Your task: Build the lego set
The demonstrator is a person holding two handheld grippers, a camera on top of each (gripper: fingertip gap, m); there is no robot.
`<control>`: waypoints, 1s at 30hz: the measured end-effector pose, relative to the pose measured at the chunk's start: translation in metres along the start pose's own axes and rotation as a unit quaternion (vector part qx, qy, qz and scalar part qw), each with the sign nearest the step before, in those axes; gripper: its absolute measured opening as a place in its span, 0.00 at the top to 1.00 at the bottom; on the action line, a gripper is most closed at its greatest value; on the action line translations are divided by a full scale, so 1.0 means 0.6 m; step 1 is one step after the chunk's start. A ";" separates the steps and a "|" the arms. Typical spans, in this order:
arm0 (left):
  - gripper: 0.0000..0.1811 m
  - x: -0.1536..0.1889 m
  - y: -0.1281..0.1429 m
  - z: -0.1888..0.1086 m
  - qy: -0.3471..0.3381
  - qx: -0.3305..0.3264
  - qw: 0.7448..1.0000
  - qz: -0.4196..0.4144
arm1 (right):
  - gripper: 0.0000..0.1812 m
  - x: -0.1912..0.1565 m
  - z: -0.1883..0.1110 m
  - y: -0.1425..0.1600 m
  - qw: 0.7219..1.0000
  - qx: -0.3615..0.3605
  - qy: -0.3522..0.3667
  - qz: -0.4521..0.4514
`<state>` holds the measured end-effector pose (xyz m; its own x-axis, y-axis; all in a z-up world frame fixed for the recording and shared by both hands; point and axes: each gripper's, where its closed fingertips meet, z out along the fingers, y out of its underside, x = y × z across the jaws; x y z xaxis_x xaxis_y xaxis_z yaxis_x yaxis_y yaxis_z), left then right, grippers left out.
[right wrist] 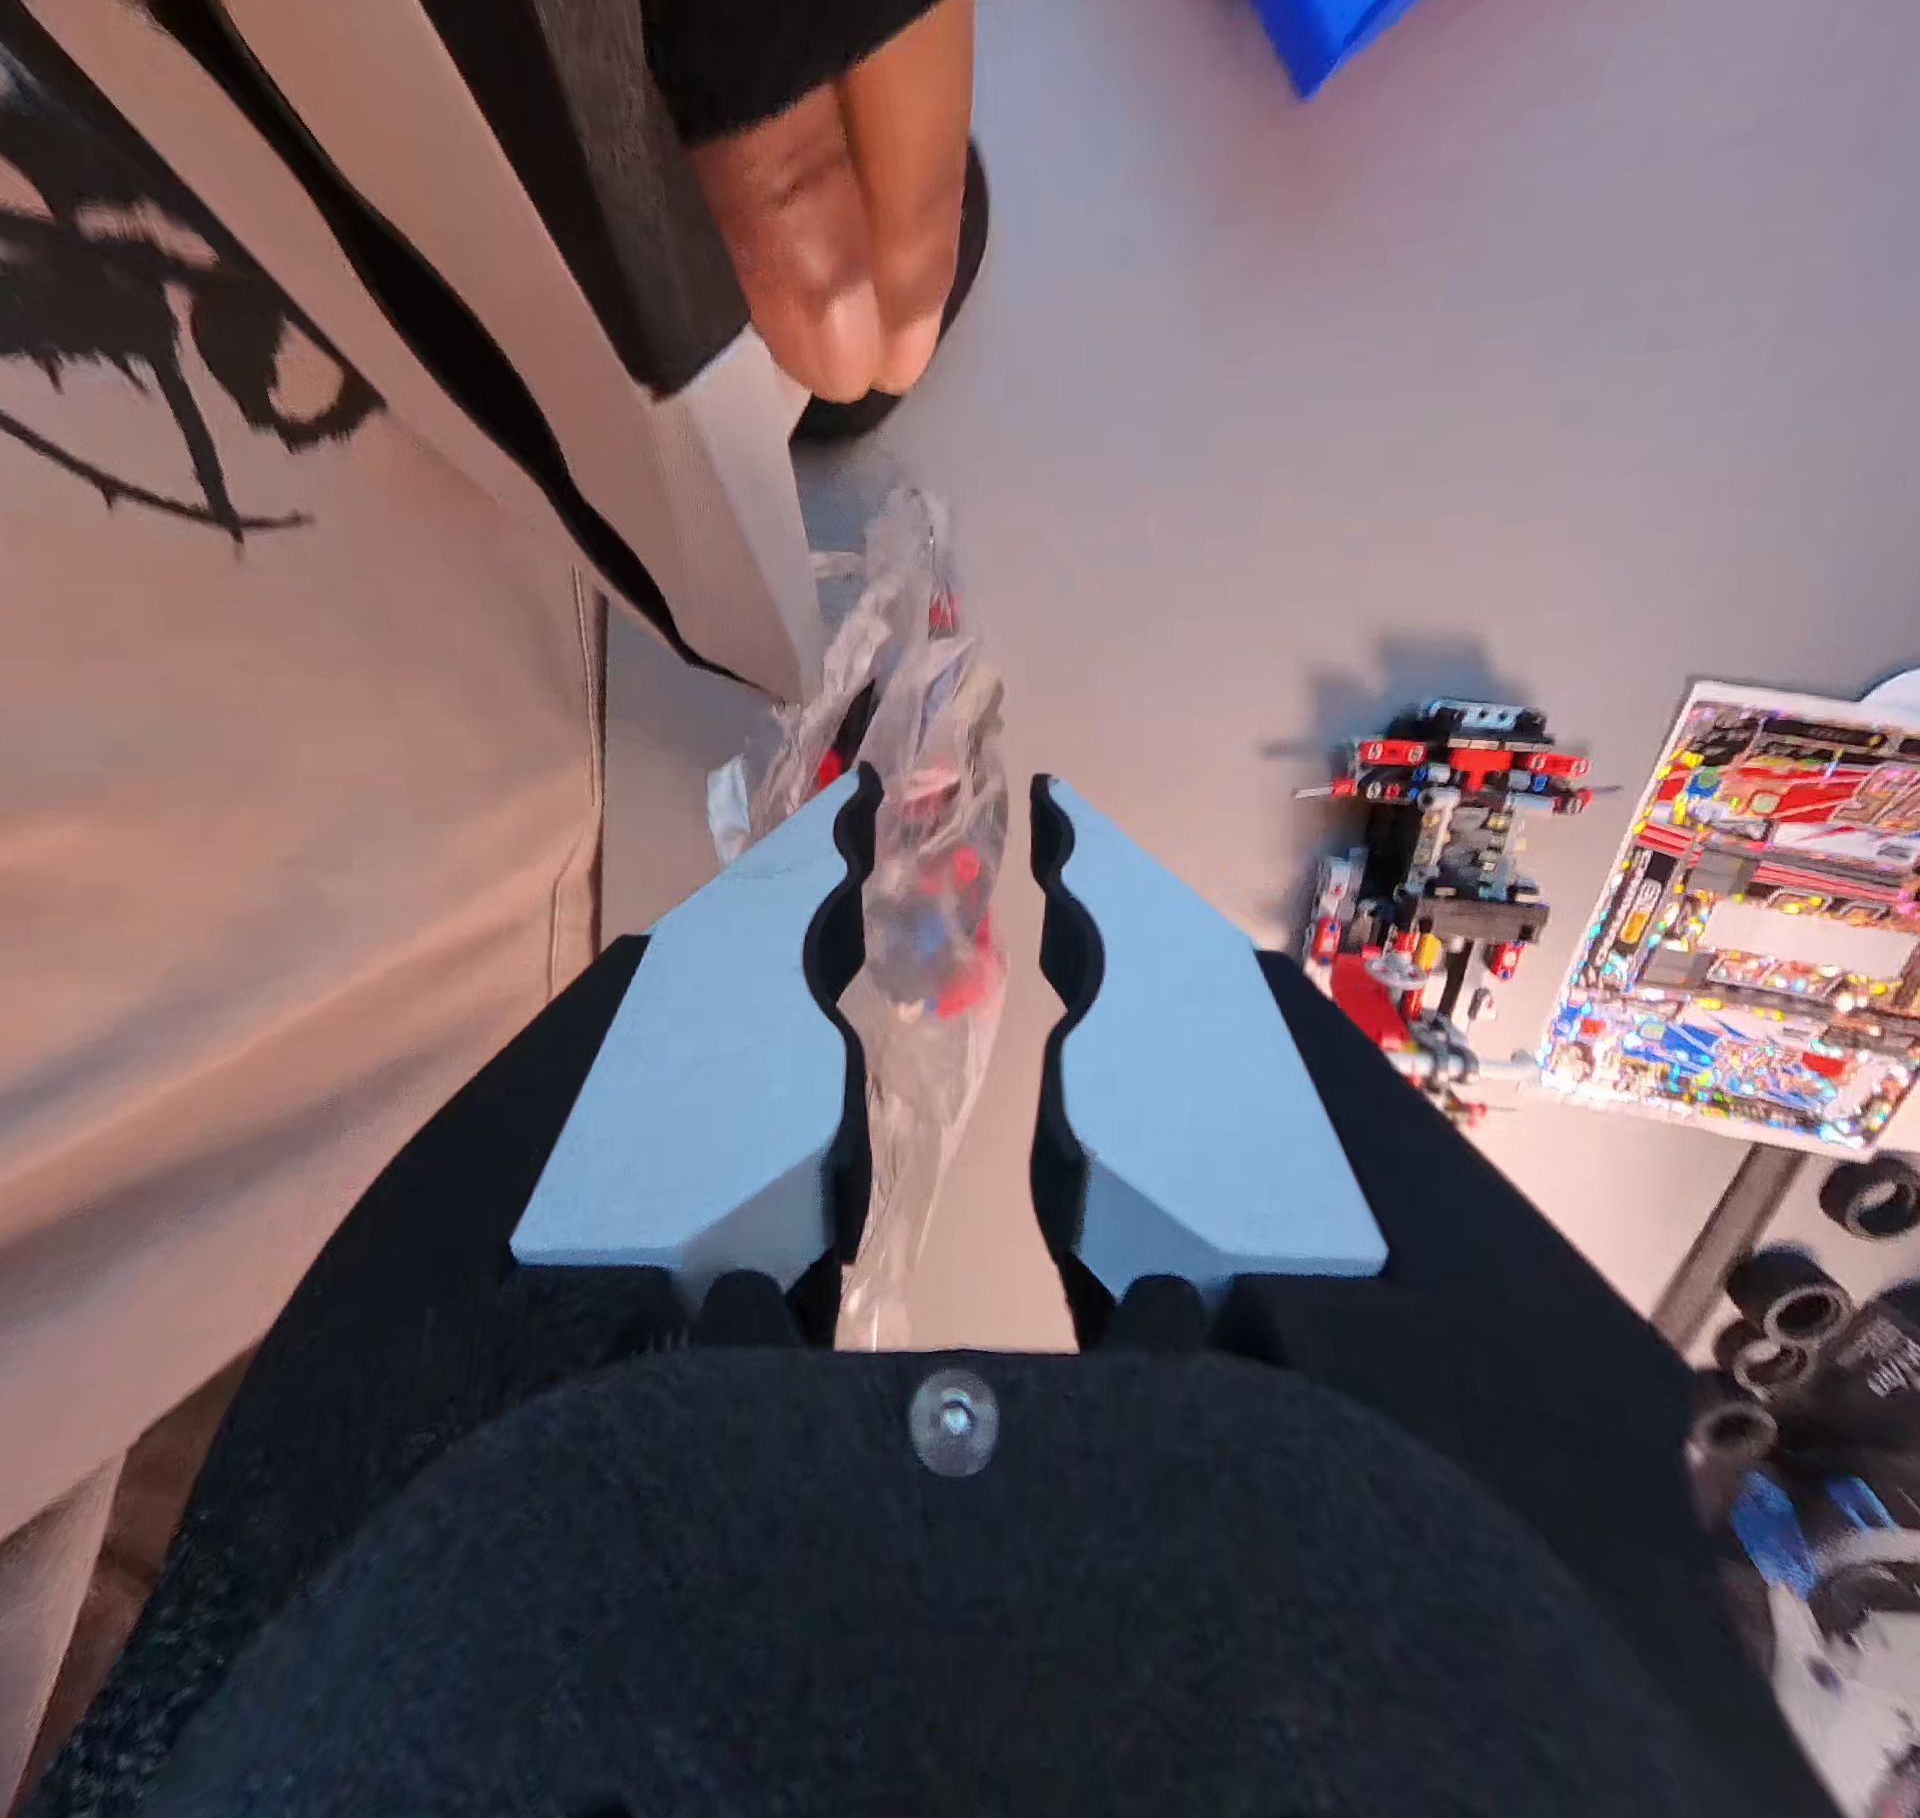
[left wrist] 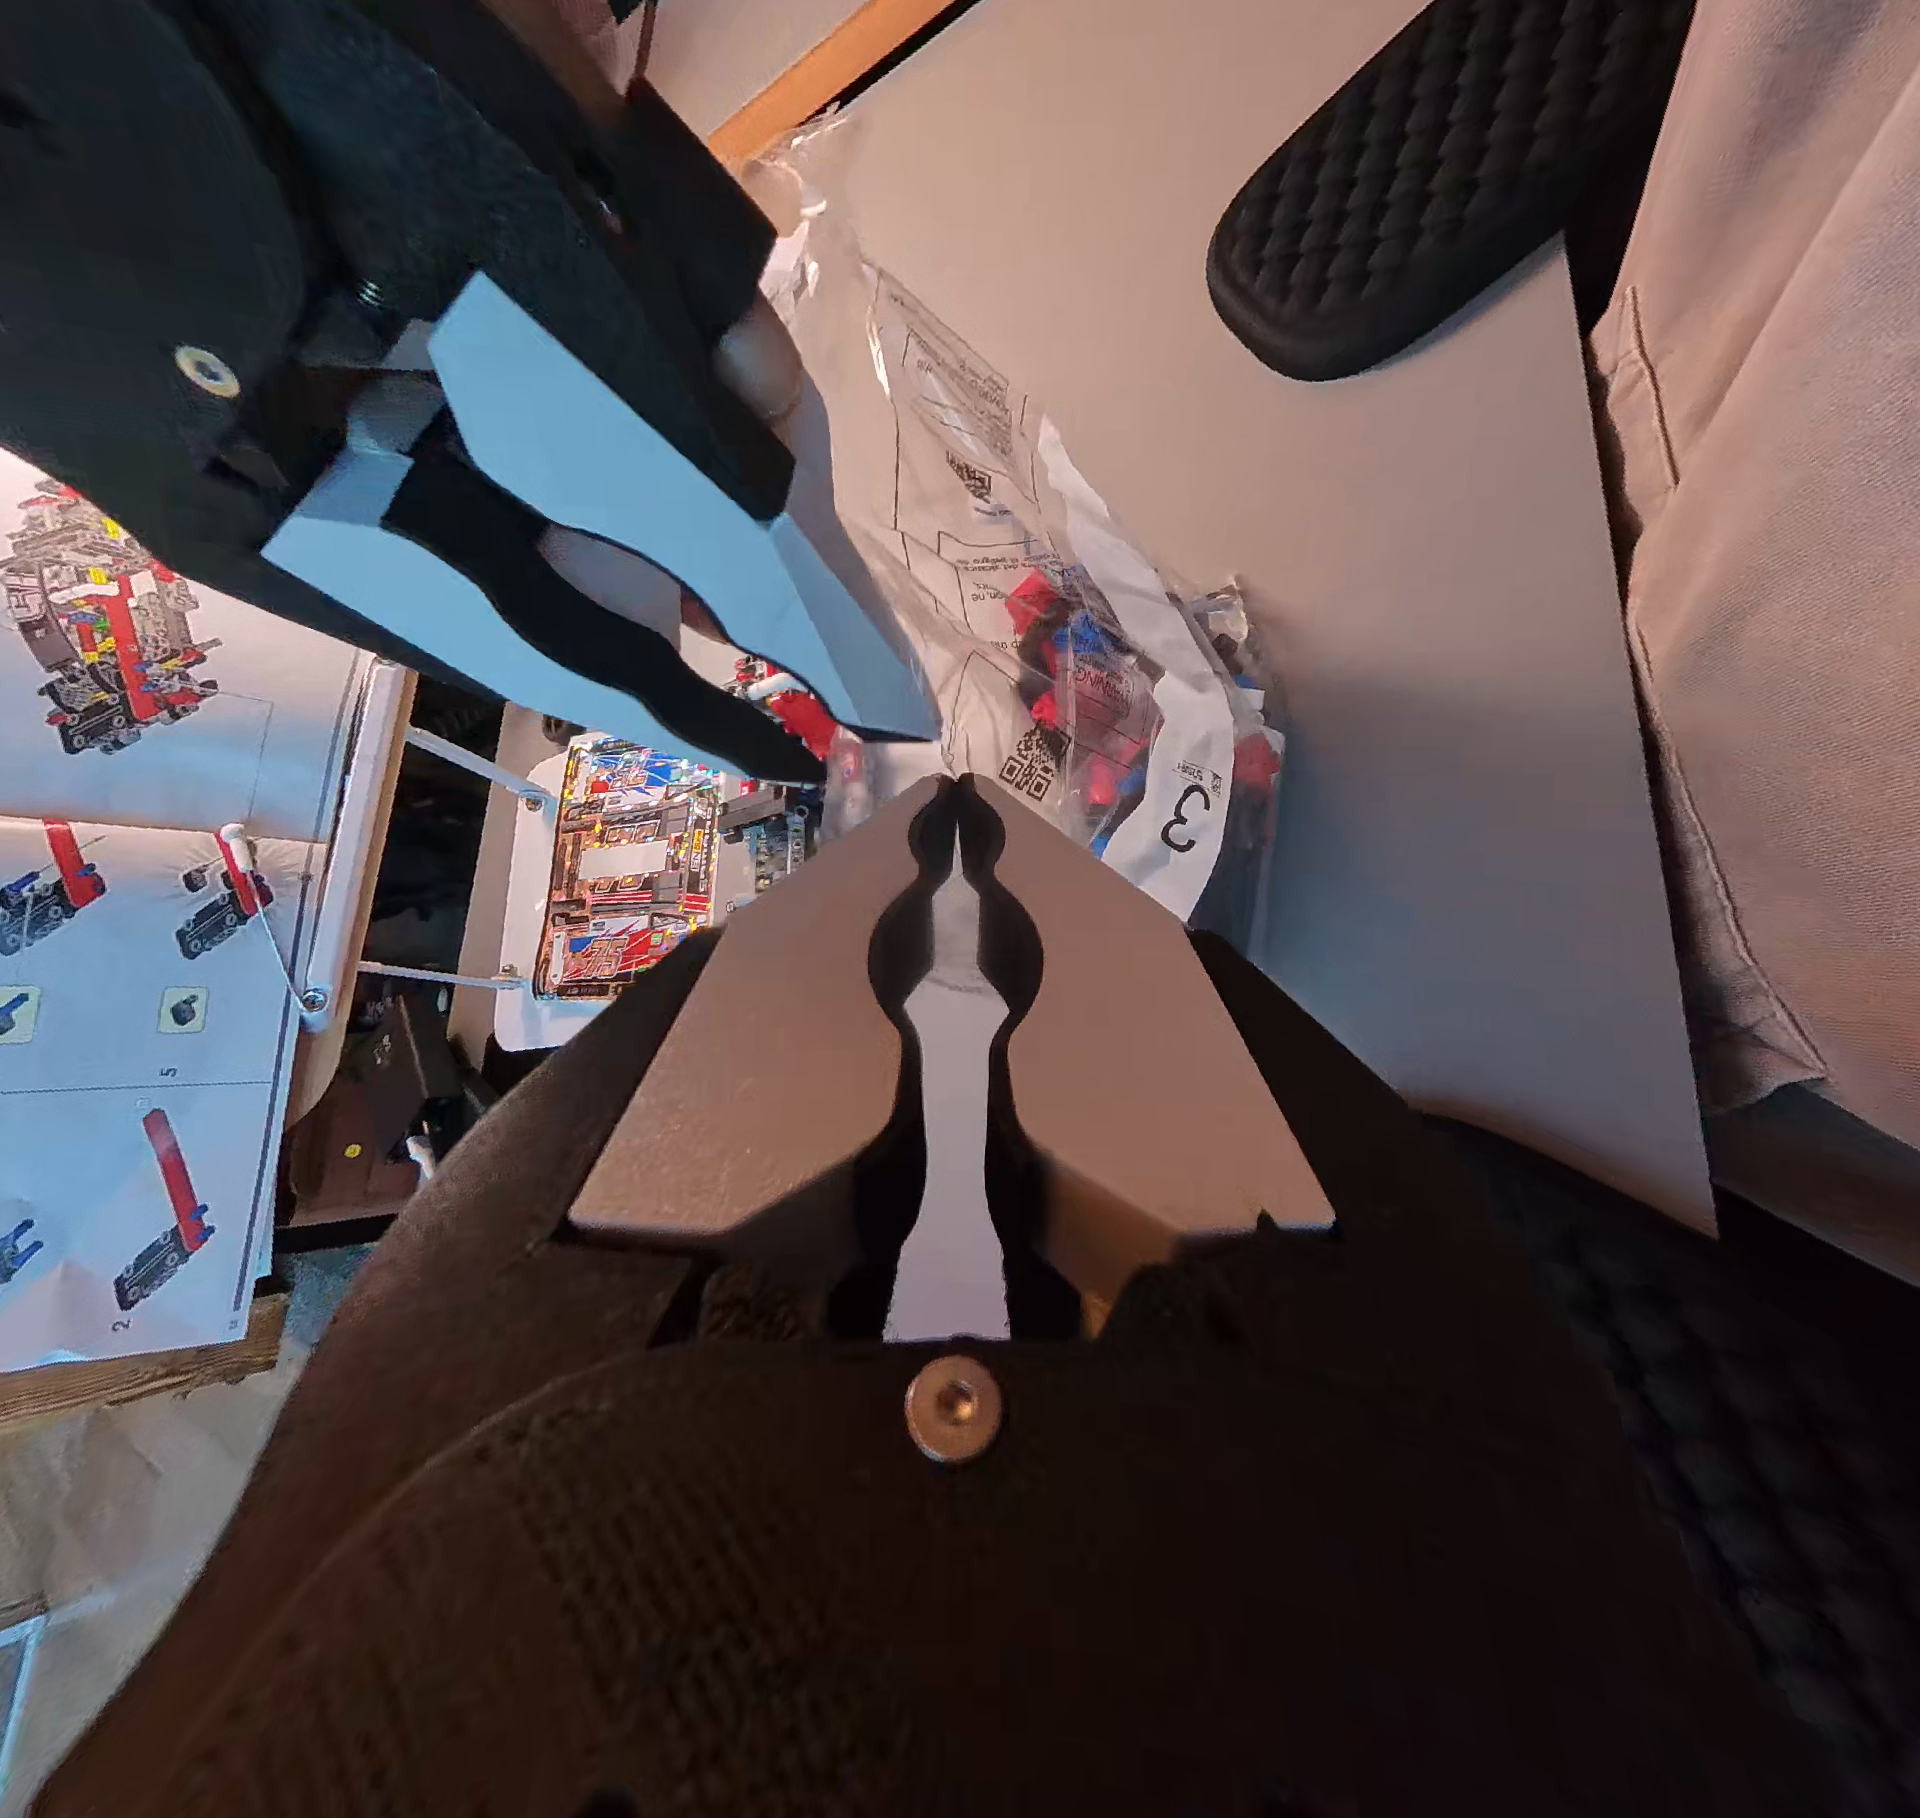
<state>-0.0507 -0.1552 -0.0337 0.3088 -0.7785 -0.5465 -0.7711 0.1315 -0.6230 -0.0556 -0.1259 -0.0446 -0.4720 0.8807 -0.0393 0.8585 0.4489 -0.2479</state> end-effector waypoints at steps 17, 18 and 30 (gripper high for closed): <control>0.75 -0.020 0.016 -0.038 0.037 0.195 0.954 -0.226 | 1.00 -0.018 -0.019 -0.024 0.994 -0.049 0.055 -0.080; 0.79 -0.031 0.013 -0.041 0.002 0.199 0.957 -0.210 | 1.00 -0.016 -0.021 -0.027 0.993 -0.039 0.063 -0.091; 0.87 -0.009 -0.016 0.005 -0.050 0.033 0.992 -0.115 | 1.00 0.008 -0.023 -0.038 0.997 -0.003 0.073 -0.007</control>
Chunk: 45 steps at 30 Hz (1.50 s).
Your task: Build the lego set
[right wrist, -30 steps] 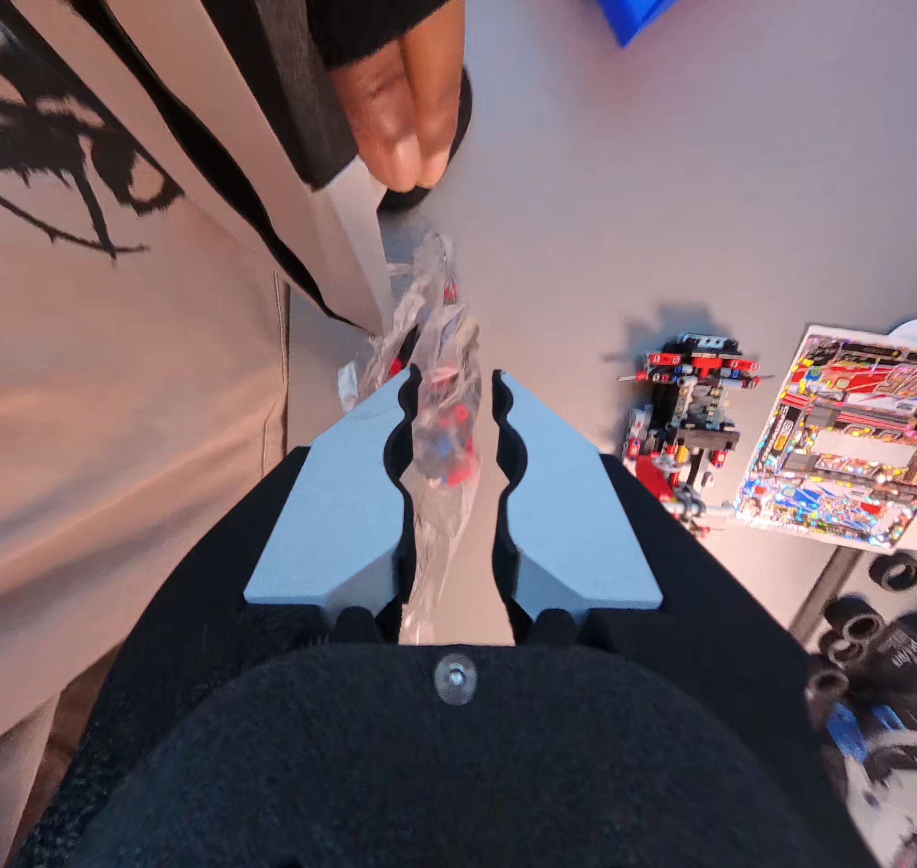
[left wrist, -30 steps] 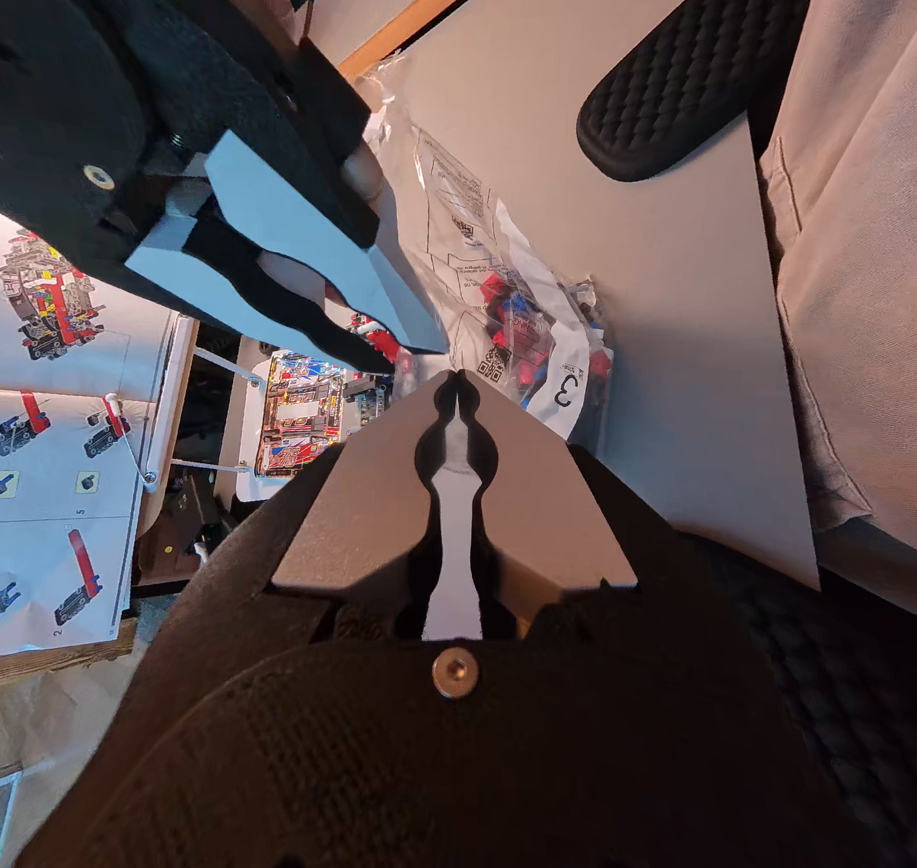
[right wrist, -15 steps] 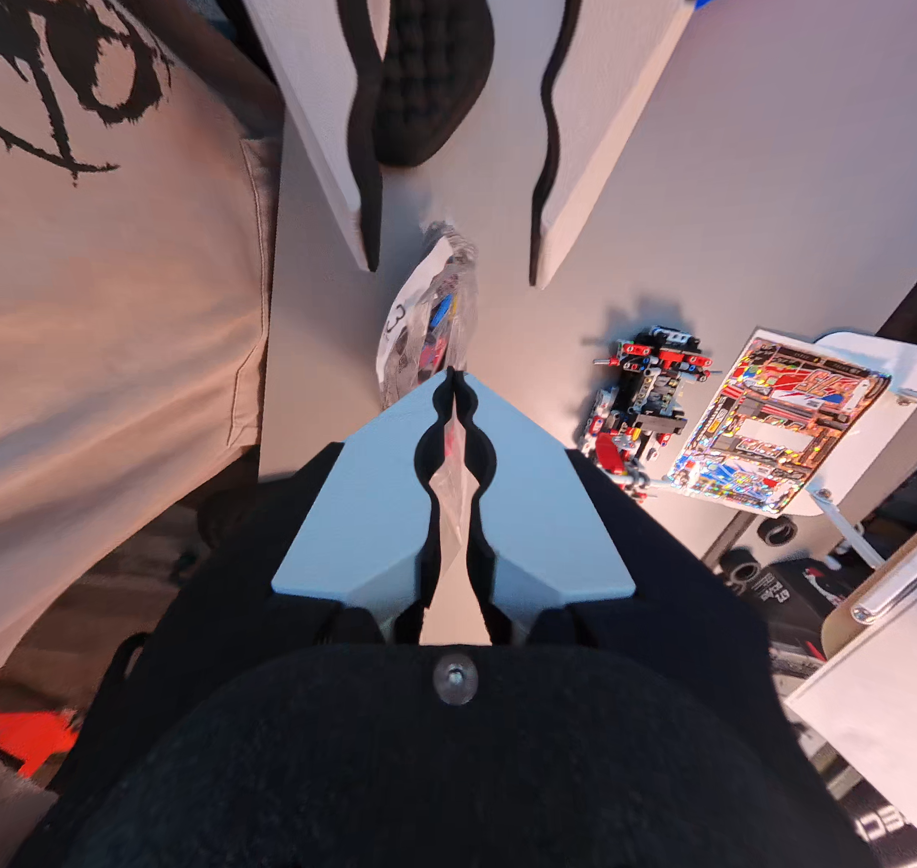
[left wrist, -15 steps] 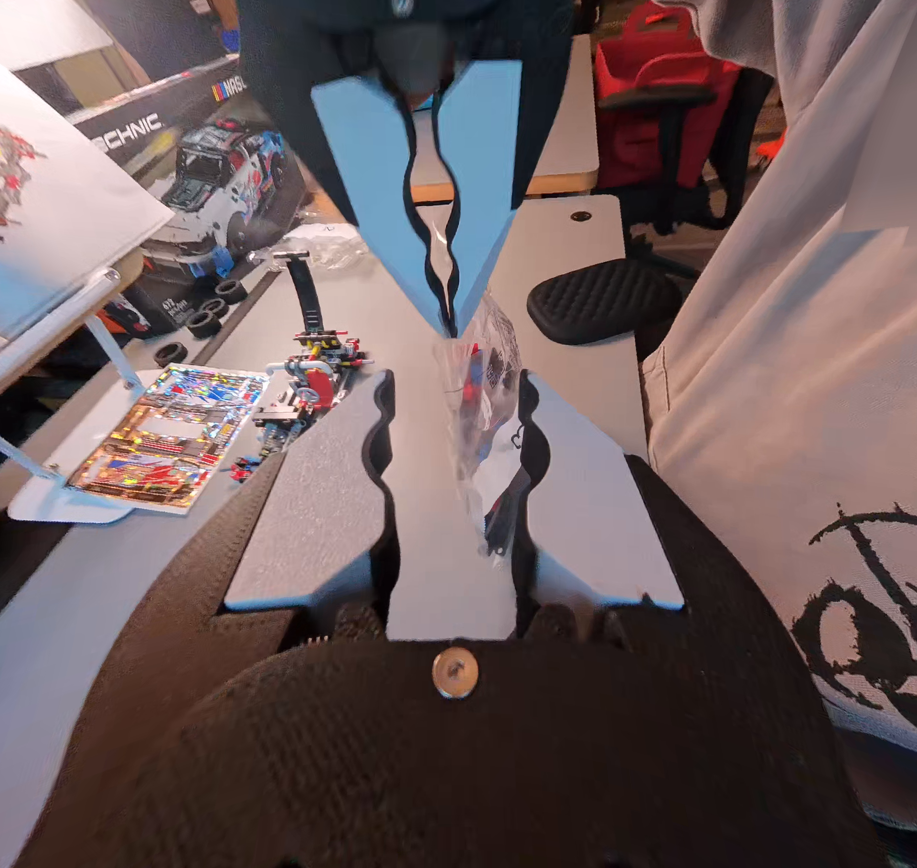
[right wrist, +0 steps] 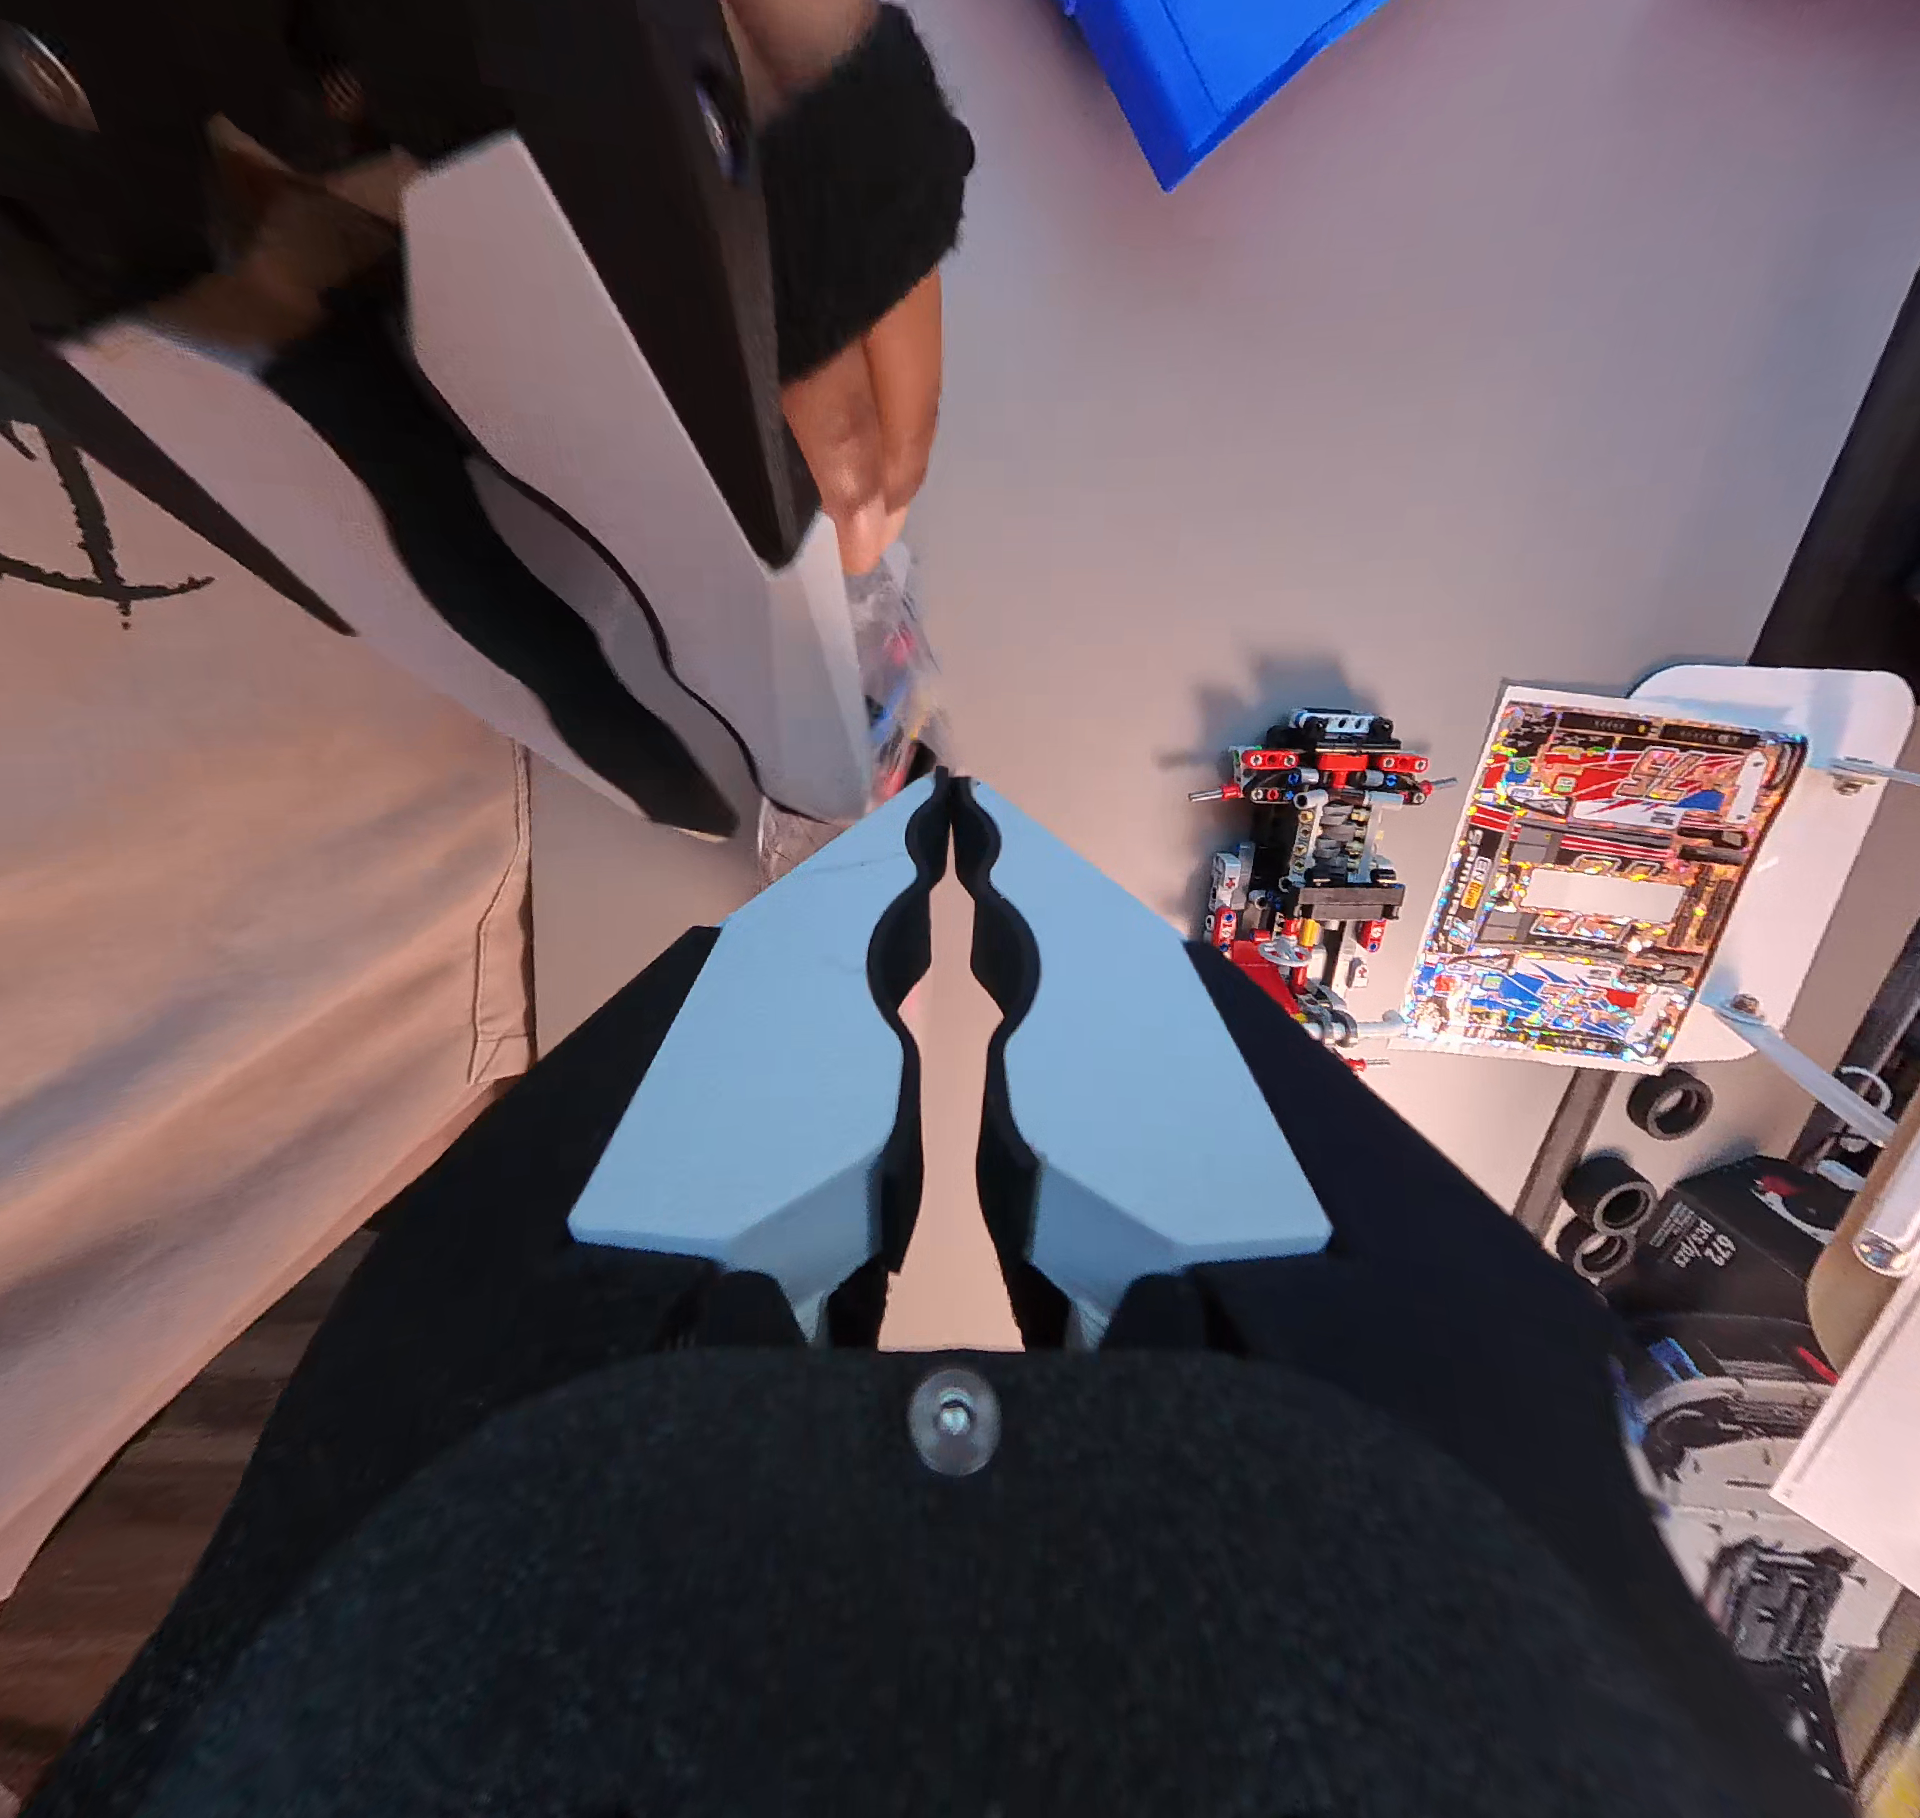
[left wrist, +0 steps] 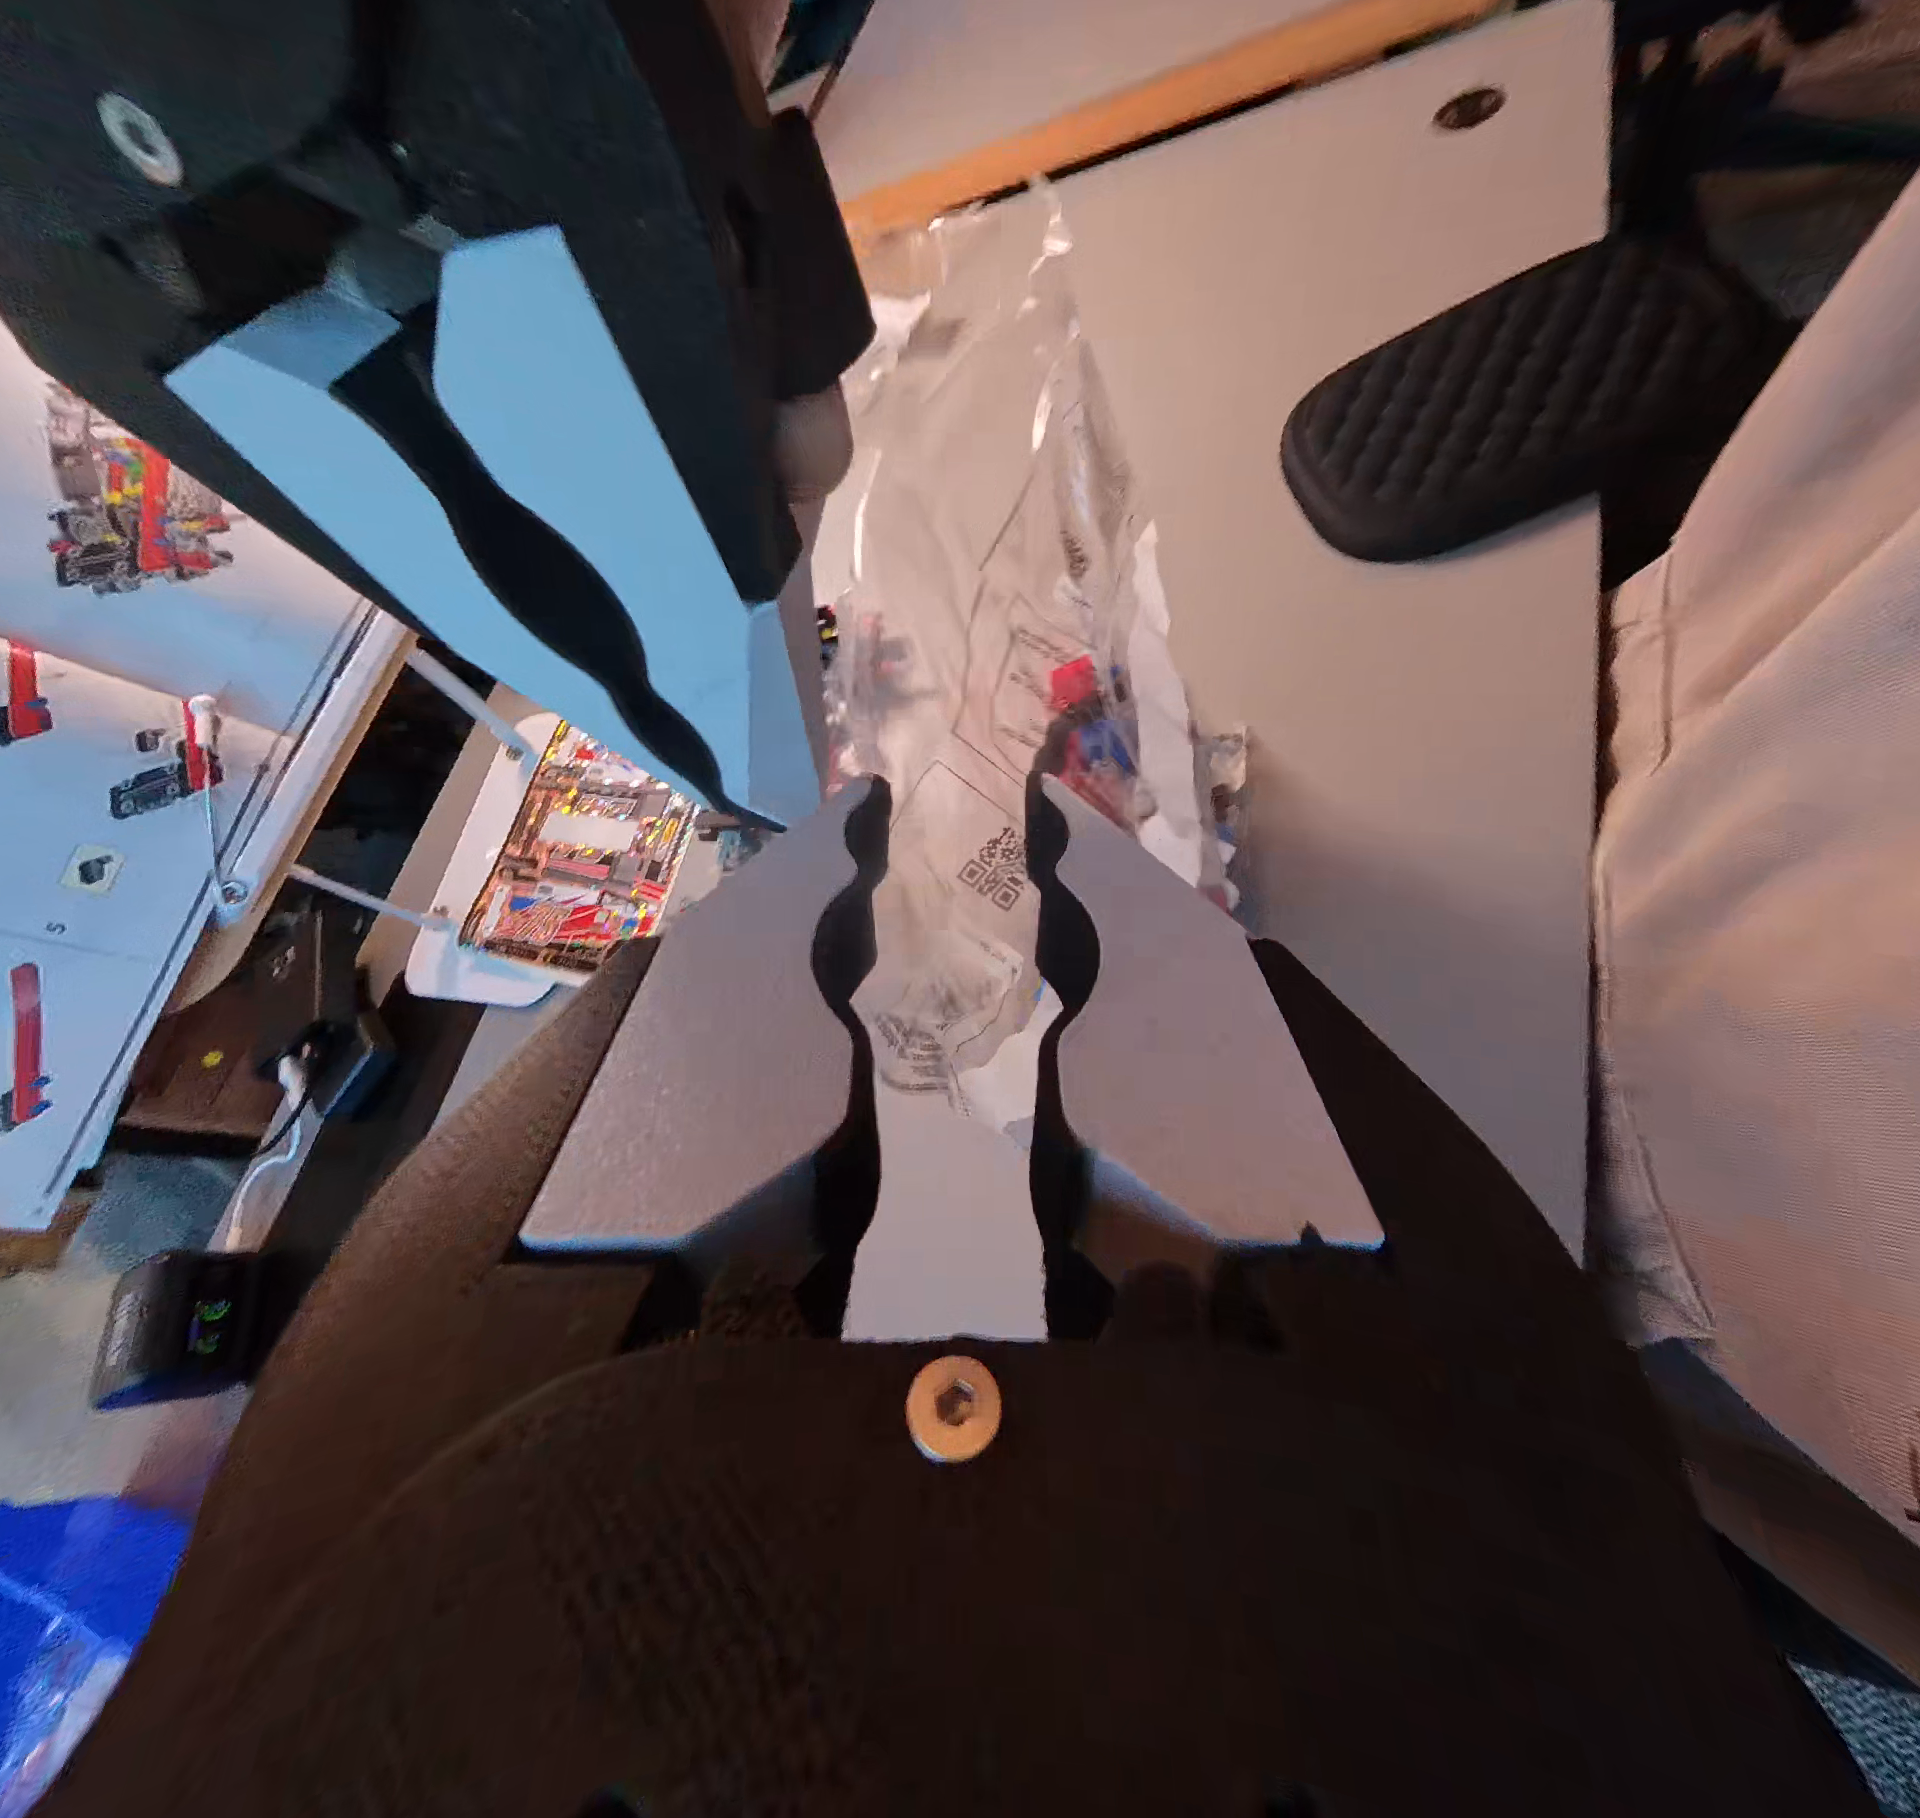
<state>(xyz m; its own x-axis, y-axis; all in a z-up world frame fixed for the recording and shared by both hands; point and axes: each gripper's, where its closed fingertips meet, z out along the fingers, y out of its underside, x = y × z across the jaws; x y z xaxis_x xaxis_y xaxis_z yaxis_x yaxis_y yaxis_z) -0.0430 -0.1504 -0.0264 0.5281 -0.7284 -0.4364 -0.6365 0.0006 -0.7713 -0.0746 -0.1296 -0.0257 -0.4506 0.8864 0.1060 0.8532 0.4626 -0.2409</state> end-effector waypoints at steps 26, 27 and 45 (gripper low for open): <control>1.00 0.015 0.003 0.005 0.042 -0.037 0.998 0.037 | 1.00 0.041 -0.002 0.029 0.998 -0.003 0.056 -0.015; 1.00 0.024 0.004 0.000 0.056 -0.033 0.997 0.038 | 1.00 0.044 -0.001 0.035 0.998 -0.005 0.052 -0.020; 1.00 0.020 0.024 -0.015 0.067 0.021 0.997 0.038 | 0.83 -0.003 -0.035 0.012 0.995 0.084 -0.023 0.043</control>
